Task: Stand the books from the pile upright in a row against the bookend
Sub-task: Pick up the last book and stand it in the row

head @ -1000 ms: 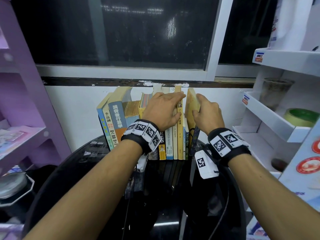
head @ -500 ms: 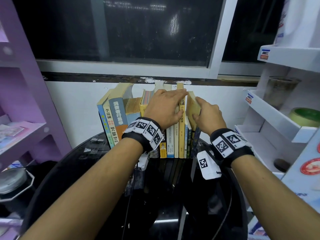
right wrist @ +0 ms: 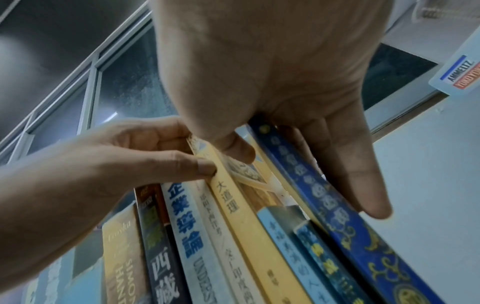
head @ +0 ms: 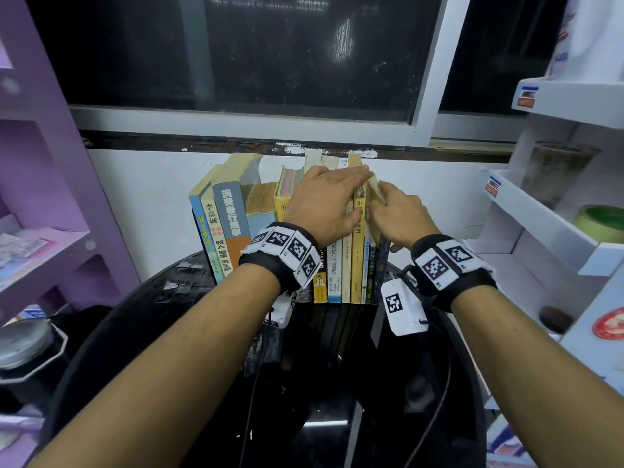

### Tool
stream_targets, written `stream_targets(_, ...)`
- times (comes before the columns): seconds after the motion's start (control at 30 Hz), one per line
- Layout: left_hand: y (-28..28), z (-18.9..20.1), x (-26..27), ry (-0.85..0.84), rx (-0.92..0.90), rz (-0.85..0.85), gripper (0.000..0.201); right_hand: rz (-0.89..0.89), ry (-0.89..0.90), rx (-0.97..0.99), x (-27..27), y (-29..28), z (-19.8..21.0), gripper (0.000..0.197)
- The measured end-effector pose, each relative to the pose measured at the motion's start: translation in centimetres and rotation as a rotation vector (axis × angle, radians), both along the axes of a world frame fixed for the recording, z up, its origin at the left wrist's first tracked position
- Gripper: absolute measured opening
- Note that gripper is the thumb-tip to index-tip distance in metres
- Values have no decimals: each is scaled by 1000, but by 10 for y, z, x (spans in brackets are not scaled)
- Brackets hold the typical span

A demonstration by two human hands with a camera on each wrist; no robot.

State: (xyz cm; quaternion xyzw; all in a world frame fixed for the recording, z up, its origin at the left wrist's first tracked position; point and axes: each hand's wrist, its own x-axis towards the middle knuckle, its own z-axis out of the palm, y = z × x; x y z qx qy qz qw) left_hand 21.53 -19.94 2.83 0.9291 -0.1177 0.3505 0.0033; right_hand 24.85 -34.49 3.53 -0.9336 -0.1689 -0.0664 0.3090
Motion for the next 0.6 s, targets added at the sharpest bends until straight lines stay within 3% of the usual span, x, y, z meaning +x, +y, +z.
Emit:
stream_targets(0.23,0,0,-1,-7,-13,-17,60,74,109,86,1,-12,6,21)
stream_targets(0.6,-3,2,-1,3,-21,-14,61,131,124,101,-4,-15,6,38)
